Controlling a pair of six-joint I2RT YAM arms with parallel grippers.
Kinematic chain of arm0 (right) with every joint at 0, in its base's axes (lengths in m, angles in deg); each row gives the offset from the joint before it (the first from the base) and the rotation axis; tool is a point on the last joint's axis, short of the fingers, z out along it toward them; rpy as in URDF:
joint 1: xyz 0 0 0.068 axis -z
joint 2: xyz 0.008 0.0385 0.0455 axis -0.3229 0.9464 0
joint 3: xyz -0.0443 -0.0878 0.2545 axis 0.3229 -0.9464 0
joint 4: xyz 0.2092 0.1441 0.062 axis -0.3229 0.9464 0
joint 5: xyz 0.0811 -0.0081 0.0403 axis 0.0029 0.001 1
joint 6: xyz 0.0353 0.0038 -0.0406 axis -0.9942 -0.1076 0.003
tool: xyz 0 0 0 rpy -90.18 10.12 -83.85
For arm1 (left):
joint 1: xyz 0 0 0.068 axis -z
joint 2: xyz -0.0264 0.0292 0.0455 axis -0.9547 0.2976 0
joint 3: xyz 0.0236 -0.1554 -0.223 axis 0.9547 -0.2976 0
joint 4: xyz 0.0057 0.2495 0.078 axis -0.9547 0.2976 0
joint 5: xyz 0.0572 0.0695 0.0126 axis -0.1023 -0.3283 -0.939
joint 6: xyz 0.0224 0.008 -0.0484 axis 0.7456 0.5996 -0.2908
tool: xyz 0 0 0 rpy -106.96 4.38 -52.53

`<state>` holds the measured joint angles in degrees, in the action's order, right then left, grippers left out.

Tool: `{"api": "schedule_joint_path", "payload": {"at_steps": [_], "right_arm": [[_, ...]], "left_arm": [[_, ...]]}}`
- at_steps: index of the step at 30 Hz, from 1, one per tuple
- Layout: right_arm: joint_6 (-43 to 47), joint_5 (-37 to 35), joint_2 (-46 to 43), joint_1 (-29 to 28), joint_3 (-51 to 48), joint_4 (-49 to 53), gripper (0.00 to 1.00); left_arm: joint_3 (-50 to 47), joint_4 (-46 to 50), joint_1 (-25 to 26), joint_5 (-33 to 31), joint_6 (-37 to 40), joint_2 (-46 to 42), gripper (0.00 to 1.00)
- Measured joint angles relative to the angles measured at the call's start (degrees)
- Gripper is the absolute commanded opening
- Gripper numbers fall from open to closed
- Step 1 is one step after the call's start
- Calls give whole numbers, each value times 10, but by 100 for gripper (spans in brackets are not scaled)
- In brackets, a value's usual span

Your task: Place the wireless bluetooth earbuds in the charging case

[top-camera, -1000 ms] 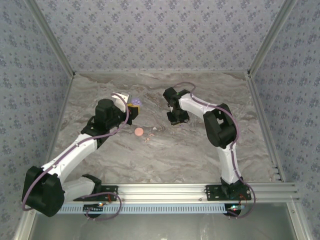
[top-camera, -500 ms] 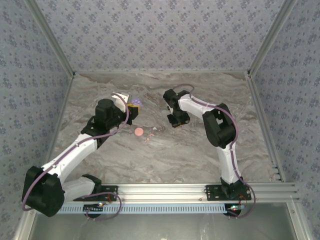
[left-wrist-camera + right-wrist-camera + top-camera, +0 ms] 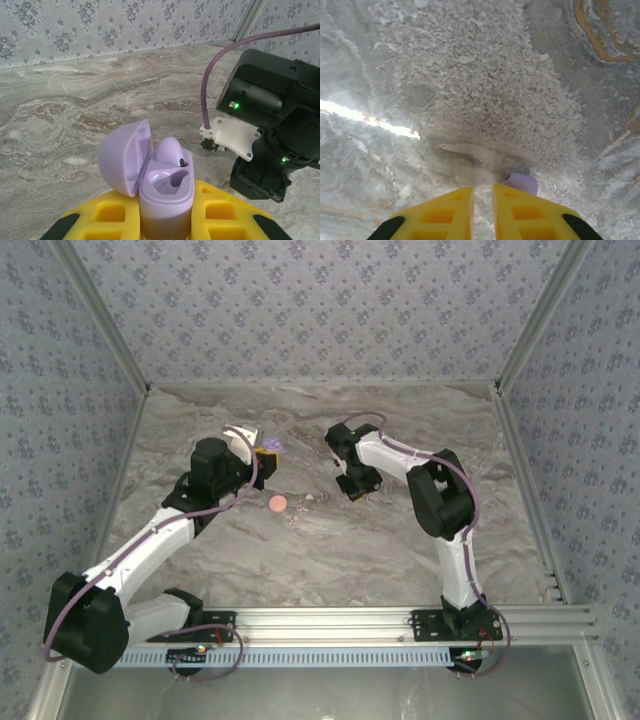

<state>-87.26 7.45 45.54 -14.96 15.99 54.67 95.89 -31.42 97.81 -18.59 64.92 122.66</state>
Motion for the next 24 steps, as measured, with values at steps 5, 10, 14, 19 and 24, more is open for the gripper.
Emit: {"api": "schedule_joint_path", "payload": {"at_steps": [5, 10, 14, 19, 24], "right_arm": [[-10, 16, -45, 3, -12, -11, 36], [-53, 21, -72, 16, -20, -35, 47], [-99, 20, -73, 33, -41, -50, 47], [-145, 19, -72, 38, -49, -54, 47], [-173, 20, -61, 37, -49, -60, 46]], "left_arm": [[0, 0, 0, 0, 0, 0, 12], [0, 0, 0, 0, 0, 0, 12], [0, 0, 0, 0, 0, 0, 12], [0, 0, 0, 0, 0, 0, 12], [0, 0, 0, 0, 0, 0, 12]]}}
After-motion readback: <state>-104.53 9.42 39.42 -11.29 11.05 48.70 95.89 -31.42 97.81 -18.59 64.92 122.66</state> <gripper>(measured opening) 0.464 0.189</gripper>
